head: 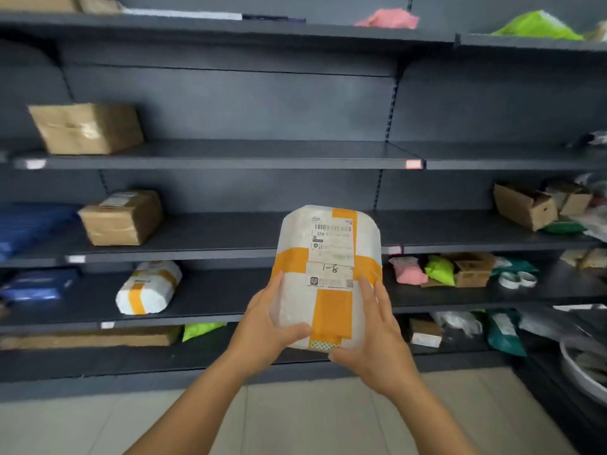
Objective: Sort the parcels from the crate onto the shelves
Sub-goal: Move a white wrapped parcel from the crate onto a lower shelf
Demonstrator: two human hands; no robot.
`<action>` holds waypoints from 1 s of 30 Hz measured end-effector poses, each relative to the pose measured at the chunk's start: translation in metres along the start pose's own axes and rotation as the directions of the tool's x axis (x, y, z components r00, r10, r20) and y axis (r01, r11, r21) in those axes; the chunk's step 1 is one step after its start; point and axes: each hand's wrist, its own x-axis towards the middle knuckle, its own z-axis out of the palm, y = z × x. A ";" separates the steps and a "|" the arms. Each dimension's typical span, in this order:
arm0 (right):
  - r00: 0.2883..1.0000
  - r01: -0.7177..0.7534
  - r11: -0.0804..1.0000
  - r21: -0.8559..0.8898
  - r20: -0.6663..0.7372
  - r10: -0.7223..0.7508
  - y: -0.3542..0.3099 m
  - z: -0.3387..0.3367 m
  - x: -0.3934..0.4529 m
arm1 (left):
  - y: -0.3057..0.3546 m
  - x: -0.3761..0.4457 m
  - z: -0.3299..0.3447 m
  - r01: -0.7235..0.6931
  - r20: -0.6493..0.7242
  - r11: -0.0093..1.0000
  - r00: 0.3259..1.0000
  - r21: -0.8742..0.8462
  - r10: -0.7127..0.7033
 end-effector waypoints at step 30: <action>0.717 0.136 0.990 0.022 0.688 -0.114 -0.138 0.297 0.239 | -0.245 0.105 -0.222 0.511 -0.159 0.859 0.849 0.002 -0.504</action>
